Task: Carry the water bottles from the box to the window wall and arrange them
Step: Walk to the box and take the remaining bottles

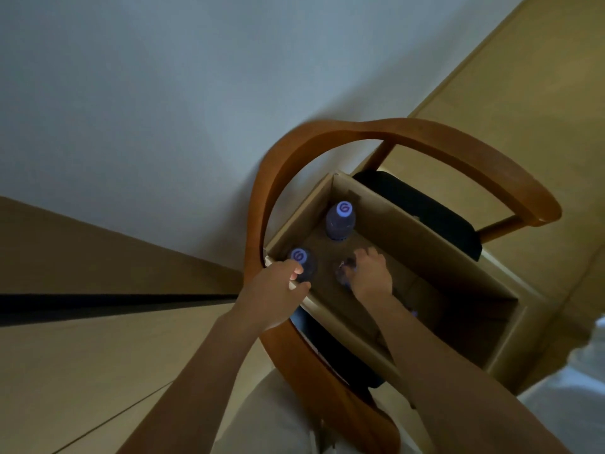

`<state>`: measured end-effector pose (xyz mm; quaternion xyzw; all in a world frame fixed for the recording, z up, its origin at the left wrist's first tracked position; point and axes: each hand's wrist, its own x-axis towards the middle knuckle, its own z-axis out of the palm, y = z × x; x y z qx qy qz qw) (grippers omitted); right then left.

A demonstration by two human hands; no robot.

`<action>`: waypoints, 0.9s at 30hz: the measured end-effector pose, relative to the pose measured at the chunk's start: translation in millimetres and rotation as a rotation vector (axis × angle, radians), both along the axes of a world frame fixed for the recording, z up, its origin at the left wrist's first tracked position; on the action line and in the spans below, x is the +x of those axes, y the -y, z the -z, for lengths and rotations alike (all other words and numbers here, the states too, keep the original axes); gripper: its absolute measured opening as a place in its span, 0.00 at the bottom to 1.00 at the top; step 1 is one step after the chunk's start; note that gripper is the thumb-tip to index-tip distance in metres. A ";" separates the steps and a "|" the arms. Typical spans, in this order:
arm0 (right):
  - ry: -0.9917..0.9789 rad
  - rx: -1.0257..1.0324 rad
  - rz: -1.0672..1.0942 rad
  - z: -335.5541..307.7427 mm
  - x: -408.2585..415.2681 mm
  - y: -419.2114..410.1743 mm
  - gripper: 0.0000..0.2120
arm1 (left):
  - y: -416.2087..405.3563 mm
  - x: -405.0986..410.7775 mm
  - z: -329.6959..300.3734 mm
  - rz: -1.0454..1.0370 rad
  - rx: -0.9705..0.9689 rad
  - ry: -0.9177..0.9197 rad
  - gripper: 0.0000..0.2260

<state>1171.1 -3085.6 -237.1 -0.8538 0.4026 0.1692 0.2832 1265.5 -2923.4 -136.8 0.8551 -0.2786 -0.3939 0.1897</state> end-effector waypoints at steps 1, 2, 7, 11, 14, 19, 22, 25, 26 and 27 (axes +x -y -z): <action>-0.018 0.005 0.000 1.8 -5.6 3.5 0.16 | 2.3 -0.7 1.4 0.016 0.004 0.003 0.16; -0.035 0.004 0.003 3.9 -11.4 6.8 0.16 | 5.3 -1.6 2.9 0.033 0.004 0.007 0.16; -0.113 0.019 0.068 13.6 -41.8 19.1 0.18 | 25.0 -11.7 9.5 0.111 -0.018 -0.039 0.17; -0.173 0.046 0.158 26.4 -68.5 21.0 0.19 | 39.8 -22.7 14.7 0.193 0.006 -0.078 0.17; -0.200 0.106 0.217 41.9 -85.9 23.3 0.21 | 45.1 -29.3 20.9 0.233 -0.015 -0.065 0.16; -0.179 0.230 0.260 69.9 -95.6 22.5 0.28 | 47.0 -33.1 34.0 0.272 0.004 -0.088 0.17; -0.202 0.217 0.217 88.1 -96.2 19.8 0.30 | 49.2 -35.8 41.1 0.278 0.011 -0.129 0.17; -0.189 0.158 0.219 102.1 -92.5 23.5 0.33 | 50.7 -39.1 47.7 0.265 -0.006 -0.154 0.16; -0.190 0.139 0.224 106.1 -90.6 26.1 0.34 | 50.5 -40.3 50.0 0.261 -0.013 -0.157 0.16; -0.196 0.124 0.230 109.7 -88.1 29.0 0.35 | 49.6 -41.2 52.0 0.260 -0.017 -0.163 0.16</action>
